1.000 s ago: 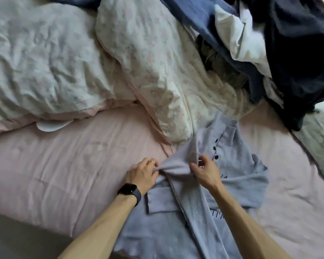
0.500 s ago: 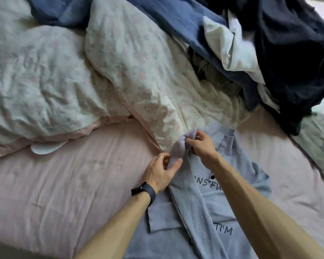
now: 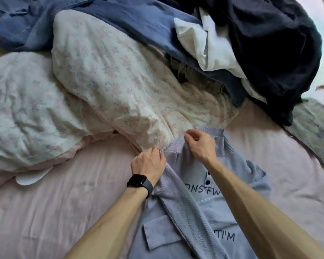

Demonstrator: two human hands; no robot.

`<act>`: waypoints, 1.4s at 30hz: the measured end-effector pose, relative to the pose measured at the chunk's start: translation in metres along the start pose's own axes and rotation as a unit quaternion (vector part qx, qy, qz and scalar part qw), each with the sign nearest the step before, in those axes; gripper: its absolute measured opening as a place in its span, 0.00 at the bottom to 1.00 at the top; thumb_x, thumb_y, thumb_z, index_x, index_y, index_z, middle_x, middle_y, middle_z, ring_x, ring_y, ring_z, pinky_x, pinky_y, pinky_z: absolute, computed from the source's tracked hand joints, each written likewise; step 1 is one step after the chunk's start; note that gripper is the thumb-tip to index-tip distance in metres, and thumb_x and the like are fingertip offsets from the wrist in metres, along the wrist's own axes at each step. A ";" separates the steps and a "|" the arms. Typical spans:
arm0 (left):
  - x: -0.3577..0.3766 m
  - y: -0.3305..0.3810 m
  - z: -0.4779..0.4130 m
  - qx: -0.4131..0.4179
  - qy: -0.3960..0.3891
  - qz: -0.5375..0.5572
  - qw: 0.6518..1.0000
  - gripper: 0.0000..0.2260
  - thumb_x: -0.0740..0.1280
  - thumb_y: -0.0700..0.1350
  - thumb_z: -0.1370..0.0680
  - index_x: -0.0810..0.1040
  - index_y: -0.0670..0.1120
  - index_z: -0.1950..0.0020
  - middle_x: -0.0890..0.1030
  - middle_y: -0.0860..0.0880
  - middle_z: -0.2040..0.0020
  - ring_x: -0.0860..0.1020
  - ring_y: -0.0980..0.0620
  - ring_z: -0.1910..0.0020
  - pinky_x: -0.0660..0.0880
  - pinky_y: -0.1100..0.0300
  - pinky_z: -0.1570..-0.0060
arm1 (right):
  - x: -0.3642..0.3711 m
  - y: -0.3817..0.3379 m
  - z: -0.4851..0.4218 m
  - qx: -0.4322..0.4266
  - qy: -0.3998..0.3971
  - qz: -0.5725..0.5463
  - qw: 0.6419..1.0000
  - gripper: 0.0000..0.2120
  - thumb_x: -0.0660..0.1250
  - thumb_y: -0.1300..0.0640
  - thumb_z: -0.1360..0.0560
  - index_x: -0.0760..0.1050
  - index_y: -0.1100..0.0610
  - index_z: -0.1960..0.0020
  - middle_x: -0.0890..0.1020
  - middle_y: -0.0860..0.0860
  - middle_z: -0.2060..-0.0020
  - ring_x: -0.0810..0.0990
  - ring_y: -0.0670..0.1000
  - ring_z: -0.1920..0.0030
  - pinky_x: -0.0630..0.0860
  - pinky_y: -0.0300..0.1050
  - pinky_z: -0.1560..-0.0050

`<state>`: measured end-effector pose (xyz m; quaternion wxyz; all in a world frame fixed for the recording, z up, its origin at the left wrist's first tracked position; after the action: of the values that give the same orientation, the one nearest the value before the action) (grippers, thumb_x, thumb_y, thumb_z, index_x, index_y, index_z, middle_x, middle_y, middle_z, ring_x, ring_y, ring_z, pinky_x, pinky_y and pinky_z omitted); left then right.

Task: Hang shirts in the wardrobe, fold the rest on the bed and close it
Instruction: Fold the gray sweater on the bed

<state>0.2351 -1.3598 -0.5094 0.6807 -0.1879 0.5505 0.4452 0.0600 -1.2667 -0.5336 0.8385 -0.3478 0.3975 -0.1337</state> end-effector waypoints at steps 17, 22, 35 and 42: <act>0.041 0.067 -0.032 0.294 -0.117 -0.315 0.895 0.27 0.49 0.54 0.16 0.50 0.48 0.18 0.51 0.50 0.18 0.45 0.41 0.20 0.39 0.38 0.25 | -0.072 0.135 0.042 -0.134 0.019 0.396 0.908 0.32 0.49 0.39 0.19 0.56 0.52 0.19 0.58 0.47 0.20 0.52 0.49 0.19 0.47 0.60 0.22; 0.031 0.125 -0.051 0.262 0.022 -0.165 0.951 0.23 0.68 0.56 0.24 0.73 0.47 0.32 0.76 0.45 0.36 0.74 0.43 0.38 0.71 0.48 0.41 | -0.110 0.135 0.029 -0.059 0.150 0.224 0.961 0.25 0.63 0.44 0.21 0.69 0.53 0.27 0.76 0.52 0.33 0.74 0.59 0.37 0.70 0.56 0.36; 0.026 0.150 -0.091 0.213 0.008 -0.105 0.971 0.18 0.64 0.54 0.21 0.73 0.52 0.32 0.76 0.46 0.39 0.73 0.44 0.39 0.69 0.50 0.42 | -0.116 0.128 -0.034 0.026 -0.022 0.087 0.996 0.18 0.69 0.34 0.29 0.75 0.48 0.50 0.79 0.44 0.54 0.78 0.49 0.53 0.77 0.50 0.50; 0.069 0.215 -0.086 0.262 -0.035 -0.162 0.951 0.20 0.64 0.65 0.24 0.80 0.54 0.40 0.68 0.50 0.28 0.63 0.48 0.28 0.56 0.45 0.31 | -0.121 0.124 -0.042 0.026 0.062 0.093 0.993 0.13 0.64 0.43 0.21 0.80 0.51 0.53 0.83 0.51 0.56 0.79 0.56 0.53 0.77 0.51 0.53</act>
<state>0.0100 -1.2821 -0.5502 0.7877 -0.0734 0.5859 0.1756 -0.0565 -1.1365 -0.5680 0.8297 -0.2781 0.4761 -0.0867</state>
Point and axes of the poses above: each hand's wrist, its own z-axis away from the middle knuckle, its own x-axis out of the palm, y = z × x, the point moved 4 cm from there along -z, towards the middle knuckle
